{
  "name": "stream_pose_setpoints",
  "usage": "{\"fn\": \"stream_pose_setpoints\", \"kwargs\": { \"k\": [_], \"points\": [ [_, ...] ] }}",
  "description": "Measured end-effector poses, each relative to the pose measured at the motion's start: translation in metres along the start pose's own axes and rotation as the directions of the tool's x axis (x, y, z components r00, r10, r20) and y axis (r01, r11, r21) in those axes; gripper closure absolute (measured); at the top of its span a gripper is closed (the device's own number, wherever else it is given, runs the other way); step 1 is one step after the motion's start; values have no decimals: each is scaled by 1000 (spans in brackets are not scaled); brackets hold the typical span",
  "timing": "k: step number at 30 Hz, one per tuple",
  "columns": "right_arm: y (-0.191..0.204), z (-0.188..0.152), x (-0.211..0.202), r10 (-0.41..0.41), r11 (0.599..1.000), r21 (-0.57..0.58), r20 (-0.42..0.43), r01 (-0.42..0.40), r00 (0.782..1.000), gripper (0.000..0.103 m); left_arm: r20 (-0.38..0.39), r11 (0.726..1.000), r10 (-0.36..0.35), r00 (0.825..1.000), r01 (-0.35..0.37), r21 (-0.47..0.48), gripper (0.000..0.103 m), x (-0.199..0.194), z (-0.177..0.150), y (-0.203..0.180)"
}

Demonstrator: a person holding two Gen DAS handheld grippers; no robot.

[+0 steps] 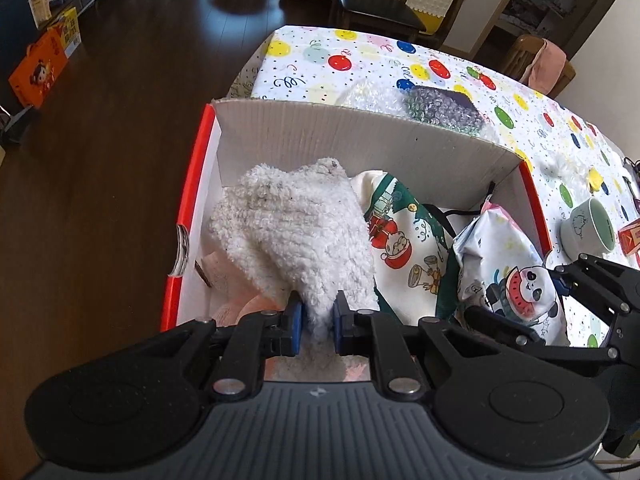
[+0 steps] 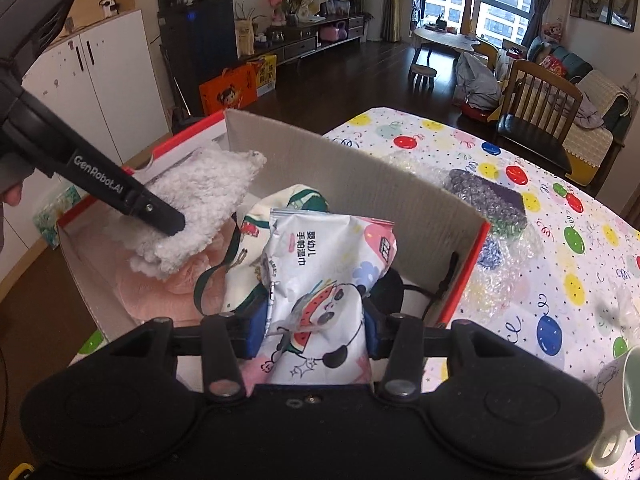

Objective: Organize soft objects
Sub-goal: 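Lower the towel and wipe pack into the box and open both tools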

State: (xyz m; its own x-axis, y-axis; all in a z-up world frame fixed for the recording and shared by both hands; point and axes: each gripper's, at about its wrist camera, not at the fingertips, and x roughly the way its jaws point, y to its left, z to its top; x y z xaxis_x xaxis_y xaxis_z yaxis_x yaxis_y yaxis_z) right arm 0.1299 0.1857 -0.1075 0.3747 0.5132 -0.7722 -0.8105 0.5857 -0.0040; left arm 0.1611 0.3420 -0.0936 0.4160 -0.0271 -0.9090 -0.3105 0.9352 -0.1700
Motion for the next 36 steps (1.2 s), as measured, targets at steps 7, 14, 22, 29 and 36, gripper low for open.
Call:
{"fn": "stream_pose_setpoints", "kwargs": {
  "k": [7, 14, 22, 29, 36],
  "points": [
    [5, -6, 2, -26, 1000, 0, 1, 26, 1000, 52, 15, 1000, 0, 1000, 0, -12, 86, 4, -6, 0],
    [4, -5, -1, -29, 999, -15, 40, 30, 999, 37, 42, 1000, 4, 999, -3, -20, 78, 1, -12, 0],
    [0, -1, -18, -19, 1000, 1, 74, 19, 997, 30, 64, 999, -1, 998, 4, -35, 19, -6, -19, 2],
    [-5, -2, -53, 14, 999, 36, 128, -19, 992, 18, 91, 999, -20, 996, 23, -35, 19, -16, -25, 1],
    [-22, -5, -98, 21, 994, 102, 185, -40, 983, 12, 161, 999, -38, 986, 39, -4, 19, -44, -30, -15]
  ]
}}
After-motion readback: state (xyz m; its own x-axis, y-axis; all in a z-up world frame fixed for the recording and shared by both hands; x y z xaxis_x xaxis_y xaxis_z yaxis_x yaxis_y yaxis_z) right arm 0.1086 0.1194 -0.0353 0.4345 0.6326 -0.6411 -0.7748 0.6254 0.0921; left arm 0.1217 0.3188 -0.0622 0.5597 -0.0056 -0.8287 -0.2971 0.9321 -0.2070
